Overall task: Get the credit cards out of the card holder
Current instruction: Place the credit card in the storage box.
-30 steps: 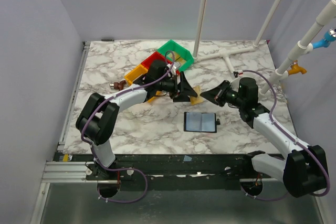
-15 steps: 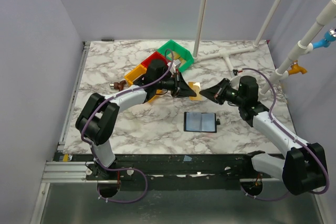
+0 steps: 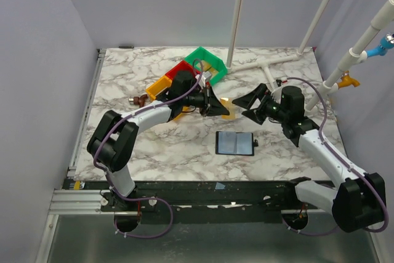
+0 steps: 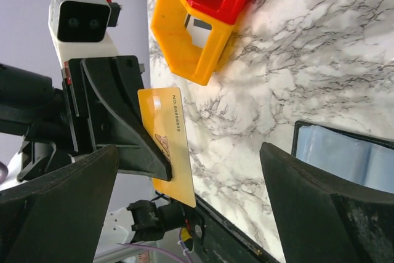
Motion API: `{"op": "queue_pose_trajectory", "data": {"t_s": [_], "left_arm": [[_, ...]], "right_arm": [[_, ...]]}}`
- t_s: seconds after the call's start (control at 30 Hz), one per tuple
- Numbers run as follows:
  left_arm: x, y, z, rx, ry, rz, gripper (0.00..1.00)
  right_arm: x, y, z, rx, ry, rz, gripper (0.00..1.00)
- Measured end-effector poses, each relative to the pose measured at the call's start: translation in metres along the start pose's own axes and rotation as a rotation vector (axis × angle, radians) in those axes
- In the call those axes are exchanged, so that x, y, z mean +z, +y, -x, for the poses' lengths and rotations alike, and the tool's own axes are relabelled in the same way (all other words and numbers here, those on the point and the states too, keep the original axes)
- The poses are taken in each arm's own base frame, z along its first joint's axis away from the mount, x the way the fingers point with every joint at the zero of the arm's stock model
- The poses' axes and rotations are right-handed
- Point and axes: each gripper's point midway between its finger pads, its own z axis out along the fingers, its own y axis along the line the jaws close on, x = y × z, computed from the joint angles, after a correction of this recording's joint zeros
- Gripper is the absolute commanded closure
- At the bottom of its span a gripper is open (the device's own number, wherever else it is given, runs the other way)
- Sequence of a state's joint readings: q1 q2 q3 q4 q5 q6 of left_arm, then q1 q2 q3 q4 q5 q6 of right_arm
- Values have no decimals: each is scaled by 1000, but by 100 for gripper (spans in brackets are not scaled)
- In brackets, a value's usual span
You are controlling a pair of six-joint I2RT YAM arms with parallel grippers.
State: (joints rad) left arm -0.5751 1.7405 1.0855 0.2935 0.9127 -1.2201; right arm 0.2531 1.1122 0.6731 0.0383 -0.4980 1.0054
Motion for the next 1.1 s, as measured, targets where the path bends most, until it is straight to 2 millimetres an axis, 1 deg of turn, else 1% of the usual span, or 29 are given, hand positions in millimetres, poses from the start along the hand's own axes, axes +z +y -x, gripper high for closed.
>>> {"op": "queue_pose_trajectory", "data": {"t_s": [0.1, 0.2, 0.27, 0.37, 0.43, 0.53, 0.63, 0.67, 0.7, 0.77, 0.8, 0.83, 0.97, 1.1], "left_arm": [[-4, 2, 1, 9, -17, 26, 100], [-10, 3, 6, 23, -51, 73, 100], [-15, 0, 14, 39, -87, 106, 100], [-23, -6, 34, 70, -158, 149, 100], [-29, -10, 51, 85, -214, 184, 100], [-38, -21, 82, 107, -292, 211, 100], [-40, -28, 118, 122, -351, 230, 100], [-41, -28, 129, 123, -368, 241, 100], [-41, -25, 144, 120, -389, 259, 100], [-41, -21, 165, 114, -420, 281, 100], [-41, -14, 176, 104, -435, 299, 100], [-42, -11, 181, 97, -444, 308, 100], [-41, 16, 211, 61, -492, 369, 100], [-38, 33, 234, 43, -526, 393, 100]], "right_arm": [[-3, -3, 4, -20, -22, -34, 0], [-6, -9, 5, -30, -34, -72, 0], [-8, -14, 5, -38, -42, -94, 0], [-10, -18, 4, -42, -45, -115, 0], [-11, -19, 4, -46, -49, -124, 0], [-13, -20, 5, -48, -55, -132, 0], [-16, -20, 5, -55, -63, -138, 0], [-17, -20, 5, -55, -66, -143, 0], [-19, -20, 5, -56, -69, -146, 0], [-21, -18, 6, -61, -74, -148, 0], [-22, -17, 7, -65, -77, -146, 0], [-23, -16, 7, -68, -78, -143, 0], [-26, -14, 7, -72, -83, -141, 0], [-29, -14, 5, -72, -79, -147, 0]]}}
